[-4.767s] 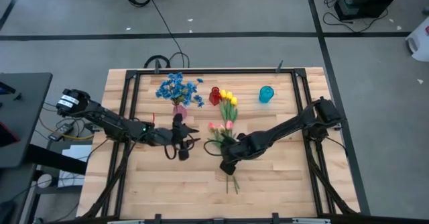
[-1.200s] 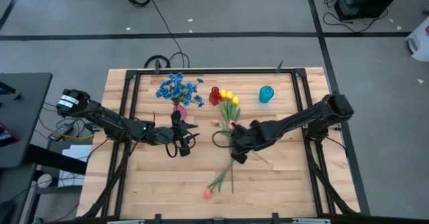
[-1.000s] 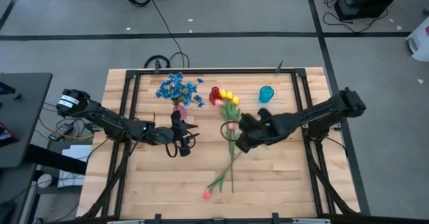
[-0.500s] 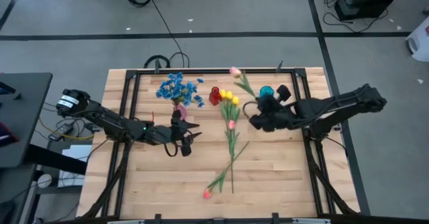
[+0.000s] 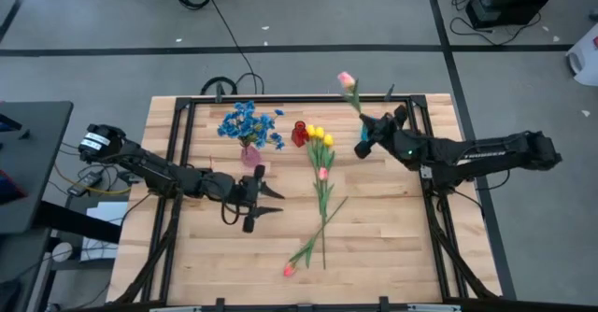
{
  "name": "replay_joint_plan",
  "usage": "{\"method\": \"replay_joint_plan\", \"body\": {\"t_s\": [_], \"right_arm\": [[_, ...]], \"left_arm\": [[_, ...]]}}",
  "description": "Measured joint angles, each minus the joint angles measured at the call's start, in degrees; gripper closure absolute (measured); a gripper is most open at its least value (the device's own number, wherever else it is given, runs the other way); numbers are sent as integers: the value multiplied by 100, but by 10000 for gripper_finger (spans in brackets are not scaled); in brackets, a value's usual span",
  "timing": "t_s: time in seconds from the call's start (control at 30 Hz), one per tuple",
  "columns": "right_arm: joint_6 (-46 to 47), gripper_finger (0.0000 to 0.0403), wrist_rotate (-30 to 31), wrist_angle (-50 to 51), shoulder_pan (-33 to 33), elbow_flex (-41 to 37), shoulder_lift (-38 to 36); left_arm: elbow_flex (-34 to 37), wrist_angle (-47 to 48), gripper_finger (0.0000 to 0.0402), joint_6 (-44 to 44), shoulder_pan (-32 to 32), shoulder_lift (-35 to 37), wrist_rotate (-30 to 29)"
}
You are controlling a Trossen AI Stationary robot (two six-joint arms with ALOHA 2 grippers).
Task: Sort flowers into vase by color
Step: Put the pink tulip into the red vase
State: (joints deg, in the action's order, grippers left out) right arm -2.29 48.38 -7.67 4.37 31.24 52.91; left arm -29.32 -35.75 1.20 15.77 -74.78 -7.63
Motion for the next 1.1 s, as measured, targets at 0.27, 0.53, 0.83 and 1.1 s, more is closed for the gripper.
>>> {"method": "replay_joint_plan", "body": {"t_s": [0.27, 0.53, 0.83, 1.1], "right_arm": [[-1026, 400, 295, -1366, 459, -439, -1], [-1087, 400, -244, -1794, 981, -749, 3], [-208, 400, -2718, -3731, 1026, -809, 375], [129, 400, -3510, -5890, 1046, -809, 1932]], "left_arm": [[0, -61, 238, 47, -2, 0, -81], [0, -55, 238, 53, -2, -2, -300], [0, -57, 238, 96, -2, -2, -410], [0, -257, 238, 338, -2, -2, -446]]}}
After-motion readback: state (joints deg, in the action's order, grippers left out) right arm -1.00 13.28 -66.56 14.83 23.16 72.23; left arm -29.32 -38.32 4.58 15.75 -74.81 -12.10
